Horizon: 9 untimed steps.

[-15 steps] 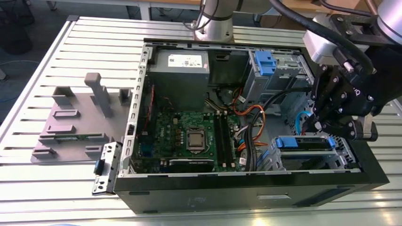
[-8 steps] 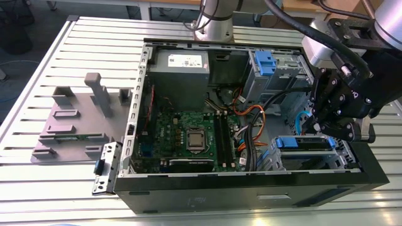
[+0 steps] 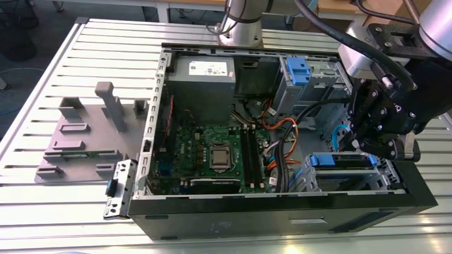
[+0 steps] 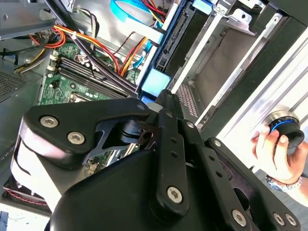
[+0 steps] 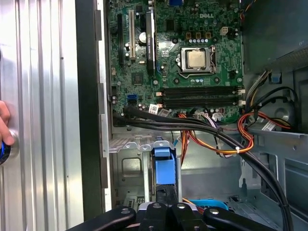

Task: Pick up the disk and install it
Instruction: 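Insert the disk into the insertion slot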

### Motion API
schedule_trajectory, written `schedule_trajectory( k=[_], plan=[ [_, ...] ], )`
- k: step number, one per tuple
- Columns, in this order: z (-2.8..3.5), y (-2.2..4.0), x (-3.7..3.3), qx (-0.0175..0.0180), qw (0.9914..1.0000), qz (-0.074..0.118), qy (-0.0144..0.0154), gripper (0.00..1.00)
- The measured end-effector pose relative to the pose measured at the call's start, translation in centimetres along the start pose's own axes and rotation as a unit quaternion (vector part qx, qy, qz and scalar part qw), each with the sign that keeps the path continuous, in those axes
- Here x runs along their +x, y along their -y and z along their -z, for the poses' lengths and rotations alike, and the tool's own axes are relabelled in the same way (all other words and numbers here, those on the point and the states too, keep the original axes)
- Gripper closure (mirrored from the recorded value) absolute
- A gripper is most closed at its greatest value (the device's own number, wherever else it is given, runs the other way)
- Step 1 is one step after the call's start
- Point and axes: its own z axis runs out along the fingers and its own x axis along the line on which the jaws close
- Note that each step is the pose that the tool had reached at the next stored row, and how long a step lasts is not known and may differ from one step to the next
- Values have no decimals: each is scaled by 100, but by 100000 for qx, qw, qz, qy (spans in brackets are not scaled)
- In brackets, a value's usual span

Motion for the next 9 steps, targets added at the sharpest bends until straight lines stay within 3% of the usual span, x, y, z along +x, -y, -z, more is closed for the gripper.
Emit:
schedule_trajectory(
  k=[9],
  plan=[
    [-26,2,1,1,100000,1,1,89]
  ],
)
